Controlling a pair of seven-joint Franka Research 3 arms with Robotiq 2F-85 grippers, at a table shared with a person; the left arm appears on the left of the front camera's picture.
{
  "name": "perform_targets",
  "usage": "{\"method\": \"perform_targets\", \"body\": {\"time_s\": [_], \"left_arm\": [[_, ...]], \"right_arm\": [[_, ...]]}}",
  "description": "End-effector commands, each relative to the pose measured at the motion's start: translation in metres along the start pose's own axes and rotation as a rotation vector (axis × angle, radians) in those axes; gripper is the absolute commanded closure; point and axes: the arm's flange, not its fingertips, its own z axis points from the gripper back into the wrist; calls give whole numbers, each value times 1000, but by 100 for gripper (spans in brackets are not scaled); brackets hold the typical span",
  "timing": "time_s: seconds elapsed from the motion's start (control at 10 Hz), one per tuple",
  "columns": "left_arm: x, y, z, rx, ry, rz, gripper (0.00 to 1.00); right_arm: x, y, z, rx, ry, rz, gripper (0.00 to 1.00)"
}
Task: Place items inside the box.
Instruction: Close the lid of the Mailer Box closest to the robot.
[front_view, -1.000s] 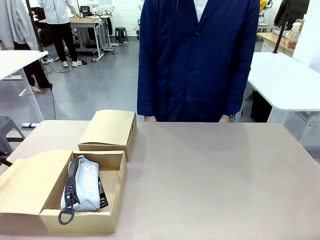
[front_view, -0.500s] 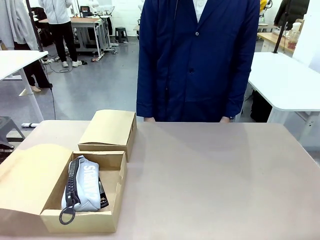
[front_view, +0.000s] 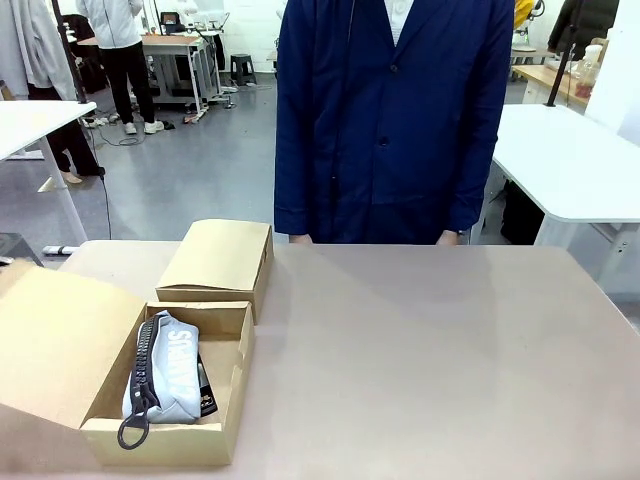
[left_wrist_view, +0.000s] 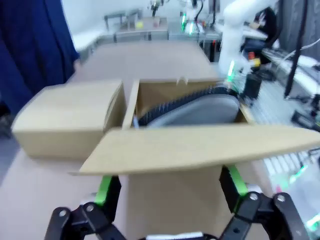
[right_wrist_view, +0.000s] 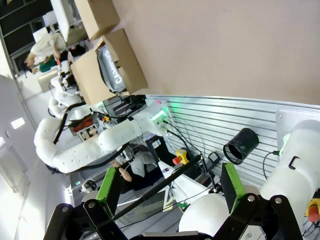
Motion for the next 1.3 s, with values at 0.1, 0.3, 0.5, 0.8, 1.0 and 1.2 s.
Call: {"method": "perform_targets", "body": {"time_s": [0.1,0.3,0.5,0.8,1.0,1.2], "left_arm": [[33,-21,-13,-125,-164,-81,0],[50,-34,-56,-164,-194,-121,0],[64,-45,-115,-247,-243,-117,0],[51,-53,-203,-164,-186,-125,0],[24,-67,-240,-177,-112,-95,0],[2,-75,-256,-179,-23,-117,0]], "right_arm": [[0,2,0,23,-1,16,0],[0,2,0,23,-1,16,0],[0,2,0,23,-1,16,0],[0,2,0,23,-1,16,0],[0,2,0,23,-1,16,0],[0,2,0,23,-1,16,0]]}}
